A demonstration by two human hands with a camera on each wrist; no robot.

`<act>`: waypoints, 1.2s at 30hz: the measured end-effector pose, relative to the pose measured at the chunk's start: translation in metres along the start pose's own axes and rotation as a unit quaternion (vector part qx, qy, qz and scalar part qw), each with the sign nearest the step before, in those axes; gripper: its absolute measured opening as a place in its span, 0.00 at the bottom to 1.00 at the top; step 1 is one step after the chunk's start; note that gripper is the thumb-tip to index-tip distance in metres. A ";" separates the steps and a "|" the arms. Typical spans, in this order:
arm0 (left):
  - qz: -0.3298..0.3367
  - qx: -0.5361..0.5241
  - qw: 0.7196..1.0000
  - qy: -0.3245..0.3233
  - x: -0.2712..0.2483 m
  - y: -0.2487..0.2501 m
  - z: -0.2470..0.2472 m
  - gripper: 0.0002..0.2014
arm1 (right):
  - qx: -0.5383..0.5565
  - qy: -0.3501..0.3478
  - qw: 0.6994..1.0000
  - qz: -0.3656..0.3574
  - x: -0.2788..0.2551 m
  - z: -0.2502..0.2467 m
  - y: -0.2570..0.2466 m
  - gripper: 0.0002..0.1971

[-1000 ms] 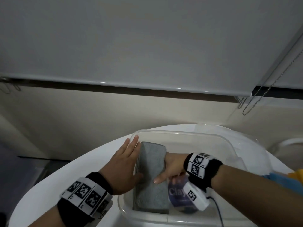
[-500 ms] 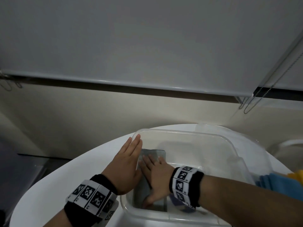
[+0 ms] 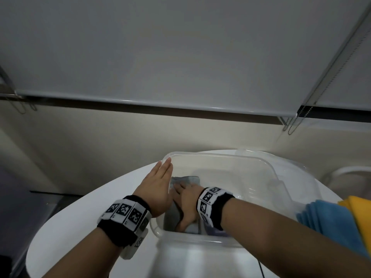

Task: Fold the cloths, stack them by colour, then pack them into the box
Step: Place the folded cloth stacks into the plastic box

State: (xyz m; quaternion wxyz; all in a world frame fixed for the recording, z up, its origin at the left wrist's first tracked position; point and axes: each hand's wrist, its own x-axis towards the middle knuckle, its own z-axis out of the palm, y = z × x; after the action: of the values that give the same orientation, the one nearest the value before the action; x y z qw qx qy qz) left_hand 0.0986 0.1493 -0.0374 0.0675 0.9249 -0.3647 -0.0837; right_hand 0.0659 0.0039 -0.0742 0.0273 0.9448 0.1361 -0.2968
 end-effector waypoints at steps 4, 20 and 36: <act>-0.007 0.007 1.000 -0.029 0.002 0.001 -0.002 0.41 | 0.074 0.075 0.994 -0.008 -0.021 -0.031 0.004 0.34; 0.064 -0.005 0.990 -0.123 0.009 0.116 -0.078 0.27 | 0.375 0.432 0.784 0.242 -0.255 0.008 0.162 0.07; 0.043 -0.298 0.935 -0.190 0.058 0.381 0.085 0.30 | 0.386 0.153 0.775 0.477 -0.323 0.196 0.212 0.18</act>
State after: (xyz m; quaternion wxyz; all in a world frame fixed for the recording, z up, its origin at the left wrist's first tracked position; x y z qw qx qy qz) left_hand -0.1303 -0.1723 -0.0560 0.2725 0.8125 -0.3688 -0.3600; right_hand -0.2384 -0.3040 -0.0583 -0.2227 0.8529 -0.4553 -0.1251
